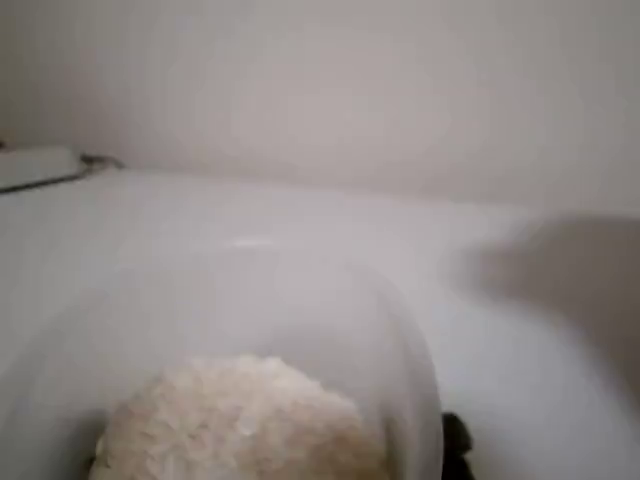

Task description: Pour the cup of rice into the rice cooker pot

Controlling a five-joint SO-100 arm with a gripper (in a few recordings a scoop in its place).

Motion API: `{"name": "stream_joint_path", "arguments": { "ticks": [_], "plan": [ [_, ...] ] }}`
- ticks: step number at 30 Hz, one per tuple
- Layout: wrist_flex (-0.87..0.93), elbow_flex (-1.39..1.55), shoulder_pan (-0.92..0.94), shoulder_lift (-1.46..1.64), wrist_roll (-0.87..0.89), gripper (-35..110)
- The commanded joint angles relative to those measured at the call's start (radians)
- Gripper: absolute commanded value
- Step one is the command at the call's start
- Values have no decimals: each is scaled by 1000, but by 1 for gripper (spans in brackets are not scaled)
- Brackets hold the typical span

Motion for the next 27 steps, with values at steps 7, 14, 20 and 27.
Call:
{"name": "stream_joint_path", "arguments": {
  "ticks": [7,14,20,27],
  "plan": [
    [216,31,2,339,-51,0],
    [477,77,-5,690,-57,0],
    [712,78,-11,956,-60,0],
    [1075,75,-11,1301,-23,0]
  ]
}}
